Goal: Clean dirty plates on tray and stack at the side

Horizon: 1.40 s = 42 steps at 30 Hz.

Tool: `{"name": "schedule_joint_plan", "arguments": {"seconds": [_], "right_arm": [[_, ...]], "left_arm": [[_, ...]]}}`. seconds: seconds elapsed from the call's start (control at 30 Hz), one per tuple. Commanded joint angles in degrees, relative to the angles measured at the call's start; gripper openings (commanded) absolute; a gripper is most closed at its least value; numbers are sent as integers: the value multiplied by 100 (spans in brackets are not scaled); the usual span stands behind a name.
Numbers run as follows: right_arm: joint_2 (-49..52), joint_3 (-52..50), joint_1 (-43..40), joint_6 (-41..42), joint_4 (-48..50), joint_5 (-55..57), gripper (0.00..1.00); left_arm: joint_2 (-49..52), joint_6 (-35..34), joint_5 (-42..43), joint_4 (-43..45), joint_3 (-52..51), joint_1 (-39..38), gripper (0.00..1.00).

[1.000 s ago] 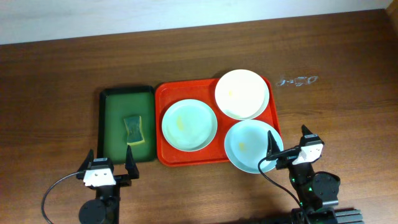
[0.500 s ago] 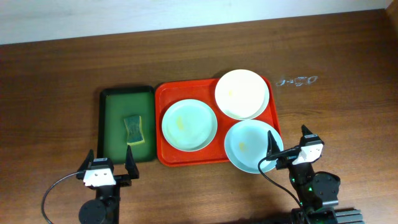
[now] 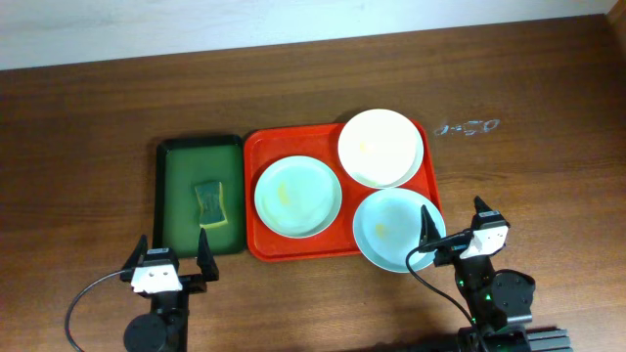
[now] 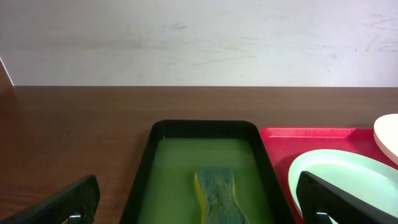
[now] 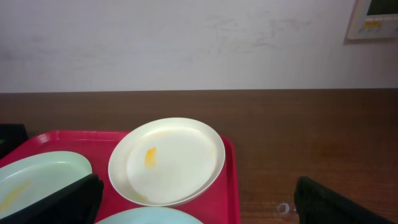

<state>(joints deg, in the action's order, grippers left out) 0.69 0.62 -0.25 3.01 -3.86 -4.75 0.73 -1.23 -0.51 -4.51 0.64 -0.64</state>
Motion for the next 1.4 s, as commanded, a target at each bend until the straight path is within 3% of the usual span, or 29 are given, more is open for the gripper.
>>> {"name": "schedule_joint_plan", "arguments": {"seconds": [0.0,0.23,0.47,0.6,0.7,0.87,0.93,1.03,1.17,1.27,1.3,1.37], "right_arm": [[-33,-31,-52,46,-28,33,98],[-33,-31,-52,46,-44,181,98],[-33,-20,-52,48,101,-179,98],[20,793,-52,332,-590,-514,98],[367,1803,-52,330,-1355,-514,98],[1921,4041,-52,330,-2778,-516,98],[3008,5233,-52,330,-3698,-520,98],[4642,7012,-52,330,-5348,-570,98],[6478,8658,-52,330,-6870,-2022,98],[7396,8929,-52,332,-7097,-2721,100],[7595,8929,-52,352,-7128,-2721,86],[8002,8929,-46,350,-7377,-2719,75]], "left_arm": [[-39,87,-59,-28,-13,-22,99],[-35,87,-57,-28,-13,-22,99],[-35,87,1001,393,131,-22,99],[162,87,1379,-1069,1674,-22,99],[994,90,1364,-2015,3348,-22,99],[3071,94,1366,-3864,6341,-22,99],[4448,289,1366,-5296,8190,-22,99],[5976,284,1366,-6961,10039,-22,99],[7206,282,1368,-7663,10618,-22,99],[7969,236,1543,-7772,10618,-22,99],[8166,236,1602,-7807,10618,-22,99],[8561,234,1609,-7879,10616,-22,99]]}}
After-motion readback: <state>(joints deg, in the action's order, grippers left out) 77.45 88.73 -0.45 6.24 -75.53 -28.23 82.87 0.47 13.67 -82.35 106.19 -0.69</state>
